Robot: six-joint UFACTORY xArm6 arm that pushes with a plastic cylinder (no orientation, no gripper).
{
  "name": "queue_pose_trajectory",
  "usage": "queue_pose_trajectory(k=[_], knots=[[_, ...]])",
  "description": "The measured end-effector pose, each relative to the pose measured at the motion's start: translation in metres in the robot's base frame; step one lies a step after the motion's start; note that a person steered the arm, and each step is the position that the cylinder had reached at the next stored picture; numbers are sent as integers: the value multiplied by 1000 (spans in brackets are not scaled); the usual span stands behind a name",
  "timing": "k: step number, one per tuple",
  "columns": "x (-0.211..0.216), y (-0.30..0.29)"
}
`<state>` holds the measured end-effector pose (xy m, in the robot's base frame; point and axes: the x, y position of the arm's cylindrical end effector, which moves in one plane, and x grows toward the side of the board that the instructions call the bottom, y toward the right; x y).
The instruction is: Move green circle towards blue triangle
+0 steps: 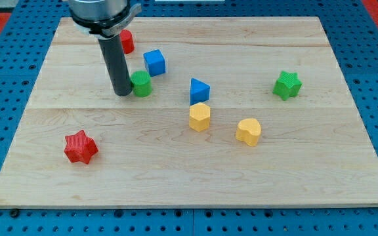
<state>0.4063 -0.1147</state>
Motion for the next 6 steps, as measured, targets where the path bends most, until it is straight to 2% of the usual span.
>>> queue_pose_trajectory(k=[2, 4, 6], knots=[[-5, 38], [-18, 38], [-20, 65]])
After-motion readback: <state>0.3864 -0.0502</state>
